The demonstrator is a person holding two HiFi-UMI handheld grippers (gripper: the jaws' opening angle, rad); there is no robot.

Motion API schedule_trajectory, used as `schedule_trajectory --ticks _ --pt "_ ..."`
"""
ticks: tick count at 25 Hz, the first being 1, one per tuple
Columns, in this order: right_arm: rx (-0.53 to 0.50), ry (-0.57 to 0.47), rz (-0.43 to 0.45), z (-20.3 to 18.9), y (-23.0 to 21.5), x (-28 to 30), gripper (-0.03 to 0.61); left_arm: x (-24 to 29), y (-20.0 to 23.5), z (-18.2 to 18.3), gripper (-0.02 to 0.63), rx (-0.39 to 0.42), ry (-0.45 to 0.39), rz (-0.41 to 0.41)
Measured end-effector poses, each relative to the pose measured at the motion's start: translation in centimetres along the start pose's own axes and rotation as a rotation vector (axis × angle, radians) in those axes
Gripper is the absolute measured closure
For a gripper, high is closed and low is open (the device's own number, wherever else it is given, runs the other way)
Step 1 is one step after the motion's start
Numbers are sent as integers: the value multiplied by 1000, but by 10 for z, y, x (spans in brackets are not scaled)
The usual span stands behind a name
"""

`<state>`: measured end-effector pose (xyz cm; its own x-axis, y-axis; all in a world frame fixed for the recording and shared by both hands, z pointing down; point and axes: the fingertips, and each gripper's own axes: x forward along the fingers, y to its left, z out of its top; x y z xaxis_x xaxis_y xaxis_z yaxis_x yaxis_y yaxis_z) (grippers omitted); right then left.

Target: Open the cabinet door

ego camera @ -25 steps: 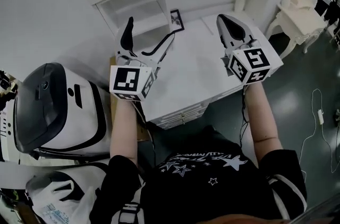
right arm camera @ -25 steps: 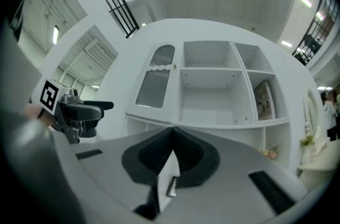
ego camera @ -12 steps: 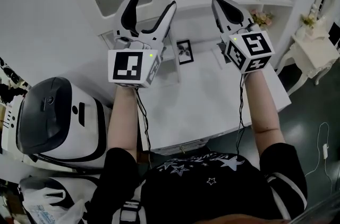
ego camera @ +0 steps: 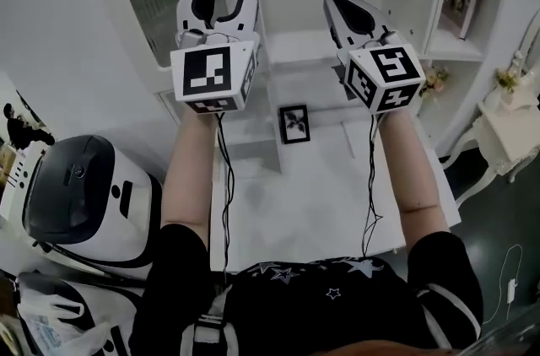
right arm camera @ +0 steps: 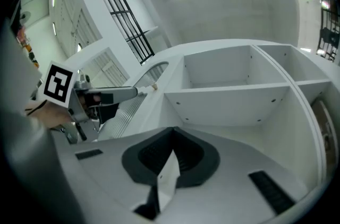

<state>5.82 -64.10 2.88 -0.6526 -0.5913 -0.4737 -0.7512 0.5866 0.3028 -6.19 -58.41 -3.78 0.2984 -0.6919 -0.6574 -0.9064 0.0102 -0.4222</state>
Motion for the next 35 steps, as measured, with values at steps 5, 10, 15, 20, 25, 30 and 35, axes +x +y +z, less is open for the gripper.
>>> schedule_trajectory --ticks 5,10,15,20,25,30,35 --pt "6 -23 44 -5 -16 28 572 41 30 8 415 57 -16 94" --pt "19 -68 75 -2 -22 46 573 71 48 12 393 88 24 147" --pt "25 -87 97 -7 -23 54 574 82 54 4 400 94 62 187" --pt "19 -100 115 -7 -24 55 573 84 58 4 417 57 55 218" --pt "24 -104 119 -7 -29 50 574 89 60 9 508 51 61 252" --pt "16 -90 128 -11 -33 42 572 87 63 10 518 25 23 273" --pt "32 -81 136 -15 -35 36 573 86 62 14 520 -13 35 244"
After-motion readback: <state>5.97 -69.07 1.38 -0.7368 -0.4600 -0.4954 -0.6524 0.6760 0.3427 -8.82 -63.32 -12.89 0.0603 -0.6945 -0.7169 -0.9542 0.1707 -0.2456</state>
